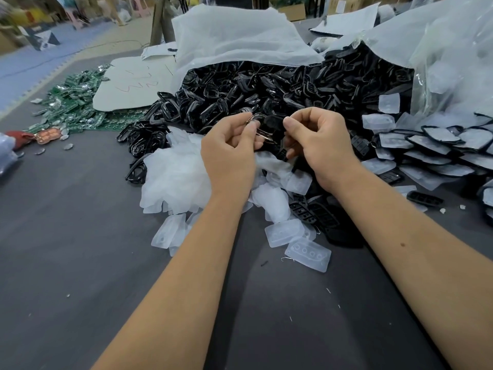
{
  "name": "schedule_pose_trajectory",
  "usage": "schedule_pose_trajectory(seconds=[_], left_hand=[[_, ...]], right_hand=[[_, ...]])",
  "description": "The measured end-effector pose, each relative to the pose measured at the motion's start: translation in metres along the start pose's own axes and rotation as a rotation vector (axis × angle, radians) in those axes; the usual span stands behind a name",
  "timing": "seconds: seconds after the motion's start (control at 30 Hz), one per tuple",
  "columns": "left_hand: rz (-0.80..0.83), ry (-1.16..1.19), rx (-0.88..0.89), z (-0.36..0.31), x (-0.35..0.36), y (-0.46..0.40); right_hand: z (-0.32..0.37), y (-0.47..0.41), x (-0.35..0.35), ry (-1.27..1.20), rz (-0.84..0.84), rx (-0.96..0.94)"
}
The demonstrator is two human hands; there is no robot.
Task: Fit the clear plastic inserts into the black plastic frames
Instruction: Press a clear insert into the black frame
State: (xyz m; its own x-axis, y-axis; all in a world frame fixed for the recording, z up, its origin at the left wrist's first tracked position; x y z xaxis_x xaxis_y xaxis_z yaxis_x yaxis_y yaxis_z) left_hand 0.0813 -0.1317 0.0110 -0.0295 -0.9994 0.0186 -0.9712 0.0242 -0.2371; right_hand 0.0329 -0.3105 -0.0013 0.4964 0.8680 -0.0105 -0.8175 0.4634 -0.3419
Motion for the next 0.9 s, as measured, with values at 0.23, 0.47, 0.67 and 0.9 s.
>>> schedule_pose_trajectory(seconds=[0.23,0.47,0.67,0.9], left_hand=[[-0.019,-0.021,0.023,0.001,0.0,-0.002],[0.096,-0.069,-0.038,0.007,0.008,-0.004],[0.213,-0.128,-0.055,0.012,0.017,-0.002],[0.125,-0.039,-0.139,0.02,0.011,-0.004]], right_hand=[[0.004,0.004,0.013,-0.091,0.144,0.013],[0.002,0.005,0.016,-0.105,0.156,0.014],[-0.001,0.0,0.002,-0.057,0.018,-0.039],[0.012,-0.001,-0.004,0.119,-0.036,-0.201]])
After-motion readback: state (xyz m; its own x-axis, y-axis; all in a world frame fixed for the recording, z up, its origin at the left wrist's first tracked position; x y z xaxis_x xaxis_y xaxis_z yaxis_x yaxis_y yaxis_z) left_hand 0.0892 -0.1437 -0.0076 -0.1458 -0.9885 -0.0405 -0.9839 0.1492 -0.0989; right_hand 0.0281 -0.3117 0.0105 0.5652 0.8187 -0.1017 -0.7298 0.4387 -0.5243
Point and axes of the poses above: each hand's wrist, its own y-axis away from the middle knuckle, its own x-axis out of the palm, z = x × y, the point moved 8 cm from there along -y, towards the middle knuckle, and after that the axes turned 8 degrees about -x, right-handed, at the moved point
